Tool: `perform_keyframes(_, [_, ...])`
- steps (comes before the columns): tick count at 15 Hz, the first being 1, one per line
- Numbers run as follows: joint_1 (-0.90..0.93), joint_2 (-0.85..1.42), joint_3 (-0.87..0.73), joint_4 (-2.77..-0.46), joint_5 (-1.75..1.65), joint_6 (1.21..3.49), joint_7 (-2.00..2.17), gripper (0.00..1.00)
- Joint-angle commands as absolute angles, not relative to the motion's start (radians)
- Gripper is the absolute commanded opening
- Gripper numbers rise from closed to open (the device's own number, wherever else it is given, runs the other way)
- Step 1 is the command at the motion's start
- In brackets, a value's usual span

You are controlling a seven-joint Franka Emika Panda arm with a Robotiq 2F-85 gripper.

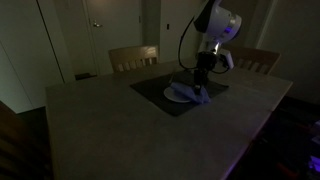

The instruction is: Use the towel to wipe the plate

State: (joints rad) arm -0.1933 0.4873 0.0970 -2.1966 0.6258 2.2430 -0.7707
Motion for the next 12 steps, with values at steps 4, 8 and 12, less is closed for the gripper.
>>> perform_keyframes(4, [-0.204,0.508,0.107,-2.107,0.743,2.254,-0.787,0.02])
perform_keyframes(8, [-0.191,0.528,0.124,-2.056,0.759,2.212,-0.813,0.02])
perform_keyframes(12, [-0.207,0.570,0.160,-2.040,0.835,2.108,-0.951,0.02])
